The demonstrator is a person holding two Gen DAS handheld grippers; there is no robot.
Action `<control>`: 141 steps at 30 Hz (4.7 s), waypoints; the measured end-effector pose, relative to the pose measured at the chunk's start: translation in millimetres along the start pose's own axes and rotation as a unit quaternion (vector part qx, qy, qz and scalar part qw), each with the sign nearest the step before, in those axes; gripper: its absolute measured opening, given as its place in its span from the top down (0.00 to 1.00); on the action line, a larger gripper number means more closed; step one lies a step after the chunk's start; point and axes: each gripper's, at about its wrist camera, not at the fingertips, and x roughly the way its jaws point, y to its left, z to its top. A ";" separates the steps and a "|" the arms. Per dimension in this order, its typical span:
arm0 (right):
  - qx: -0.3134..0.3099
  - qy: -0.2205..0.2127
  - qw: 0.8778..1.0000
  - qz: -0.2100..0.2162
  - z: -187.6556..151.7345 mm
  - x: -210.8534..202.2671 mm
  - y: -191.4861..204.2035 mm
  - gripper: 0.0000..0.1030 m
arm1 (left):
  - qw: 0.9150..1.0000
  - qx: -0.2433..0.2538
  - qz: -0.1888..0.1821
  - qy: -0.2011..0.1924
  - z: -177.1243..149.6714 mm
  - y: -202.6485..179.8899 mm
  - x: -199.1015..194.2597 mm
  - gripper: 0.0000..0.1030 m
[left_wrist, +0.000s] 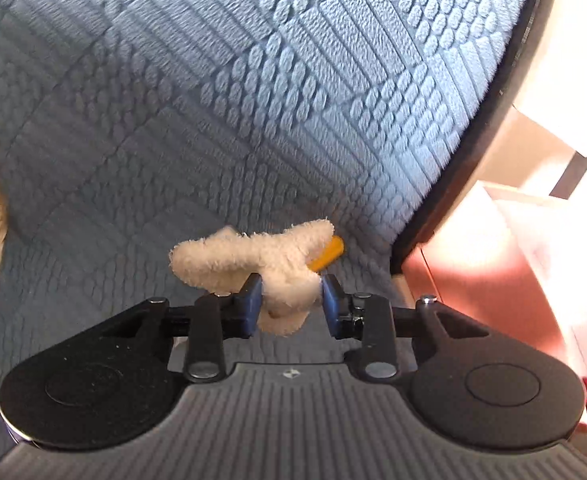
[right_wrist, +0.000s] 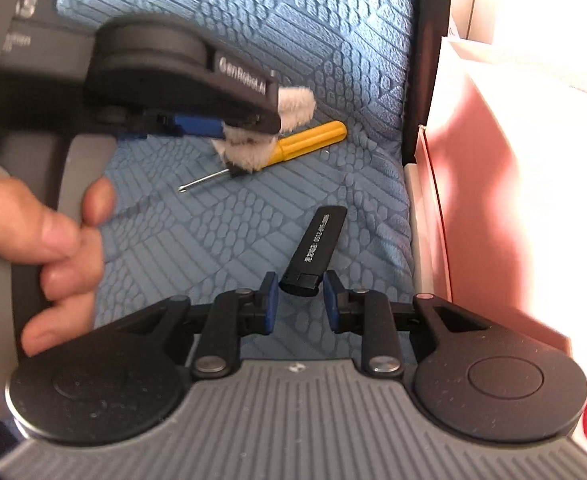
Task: Organize rigid objects
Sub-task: 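Close the left tool on the plush toy while the right tool closes on the black USB stick, then lift the plush toy with the left tool while the right tool lifts the USB stick, then carry the plush toy and USB stick over the pink box with both tools, then open the left tool to drop the plush toy while the right tool releases the USB stick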
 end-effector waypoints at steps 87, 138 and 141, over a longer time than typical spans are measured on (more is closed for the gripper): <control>-0.033 -0.044 0.998 0.021 -64.1 -86.9 18.2 0.89 | 0.986 -0.154 0.052 0.033 -123.9 37.8 -142.1 0.65; 0.068 -0.094 0.993 -0.036 -25.0 -203.1 -216.5 0.89 | 0.994 -0.074 -0.068 -0.033 -56.9 -248.3 -122.2 0.65; 0.087 -0.057 0.993 -0.056 -46.9 -183.8 -235.9 0.89 | 0.996 -0.057 -0.062 0.003 -76.5 -257.2 -92.1 0.65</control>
